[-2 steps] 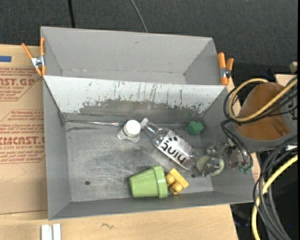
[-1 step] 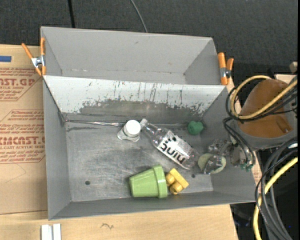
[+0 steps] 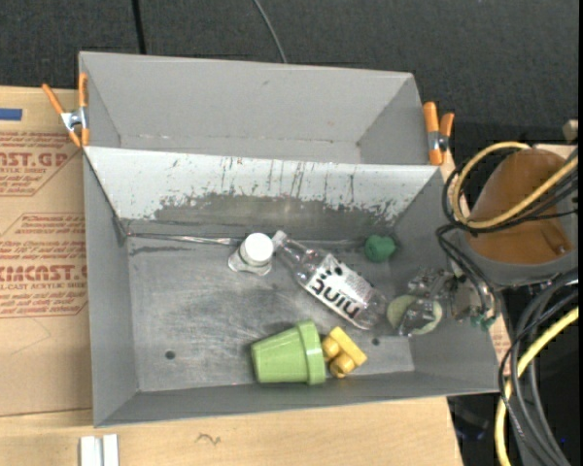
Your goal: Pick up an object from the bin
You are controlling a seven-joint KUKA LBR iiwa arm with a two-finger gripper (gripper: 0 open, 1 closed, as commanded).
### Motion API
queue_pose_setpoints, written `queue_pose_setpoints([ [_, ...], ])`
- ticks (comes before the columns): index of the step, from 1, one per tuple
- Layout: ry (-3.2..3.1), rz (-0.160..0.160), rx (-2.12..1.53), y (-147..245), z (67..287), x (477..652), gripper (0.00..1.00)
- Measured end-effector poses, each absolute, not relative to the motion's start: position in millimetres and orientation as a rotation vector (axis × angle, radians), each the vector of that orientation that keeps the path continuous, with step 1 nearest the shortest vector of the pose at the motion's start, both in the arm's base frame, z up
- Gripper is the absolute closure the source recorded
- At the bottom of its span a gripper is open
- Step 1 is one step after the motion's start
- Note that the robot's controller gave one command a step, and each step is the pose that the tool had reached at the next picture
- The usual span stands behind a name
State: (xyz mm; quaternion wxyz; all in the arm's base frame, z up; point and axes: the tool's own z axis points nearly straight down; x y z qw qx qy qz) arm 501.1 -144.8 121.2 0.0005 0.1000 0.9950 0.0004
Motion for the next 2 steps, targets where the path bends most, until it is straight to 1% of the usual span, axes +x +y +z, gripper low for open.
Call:
queue_pose_setpoints([
  [2, 3.127, 0.002, 0.314, -144.4, 148.2, 500.7, 1.00],
])
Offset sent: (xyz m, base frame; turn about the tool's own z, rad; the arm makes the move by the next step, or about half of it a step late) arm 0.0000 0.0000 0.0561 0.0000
